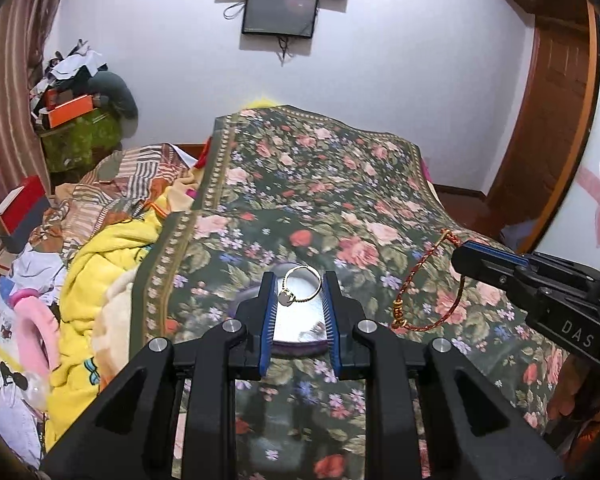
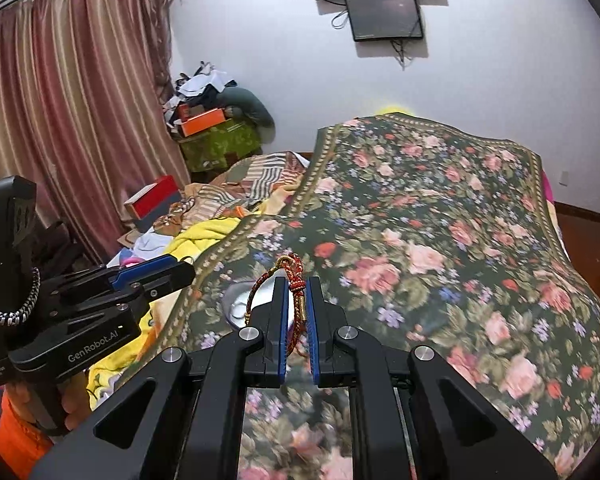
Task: Organize jewelry
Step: 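Carry the gold ring and bracelet into the heart tin and open both tools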
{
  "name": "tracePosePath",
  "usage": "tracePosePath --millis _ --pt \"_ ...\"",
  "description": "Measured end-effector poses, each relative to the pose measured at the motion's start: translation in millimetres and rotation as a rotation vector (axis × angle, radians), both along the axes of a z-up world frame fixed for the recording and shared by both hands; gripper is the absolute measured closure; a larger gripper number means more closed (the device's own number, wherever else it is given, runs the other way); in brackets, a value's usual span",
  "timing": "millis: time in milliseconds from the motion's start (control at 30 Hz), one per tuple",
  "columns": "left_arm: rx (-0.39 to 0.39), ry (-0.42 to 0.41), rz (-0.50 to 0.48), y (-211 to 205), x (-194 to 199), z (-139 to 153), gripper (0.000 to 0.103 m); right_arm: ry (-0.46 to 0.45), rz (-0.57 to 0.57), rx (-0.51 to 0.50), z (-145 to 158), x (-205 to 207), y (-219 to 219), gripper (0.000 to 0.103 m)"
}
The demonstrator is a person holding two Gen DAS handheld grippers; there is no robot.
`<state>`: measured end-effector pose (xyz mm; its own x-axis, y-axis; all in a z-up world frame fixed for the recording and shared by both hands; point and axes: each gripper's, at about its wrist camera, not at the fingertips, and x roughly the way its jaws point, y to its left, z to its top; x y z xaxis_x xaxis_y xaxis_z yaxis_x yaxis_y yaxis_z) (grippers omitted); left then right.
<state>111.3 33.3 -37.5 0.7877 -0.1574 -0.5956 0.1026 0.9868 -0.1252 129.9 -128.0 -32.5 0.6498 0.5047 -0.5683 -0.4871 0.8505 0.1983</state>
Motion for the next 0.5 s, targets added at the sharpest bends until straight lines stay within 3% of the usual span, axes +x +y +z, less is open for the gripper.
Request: tracePosePath --millis 500 --pt "-0.028 0.035 0.031 25 31 -26 0.082 0.072 0.064 -0.037 -35 33 45 0.096"
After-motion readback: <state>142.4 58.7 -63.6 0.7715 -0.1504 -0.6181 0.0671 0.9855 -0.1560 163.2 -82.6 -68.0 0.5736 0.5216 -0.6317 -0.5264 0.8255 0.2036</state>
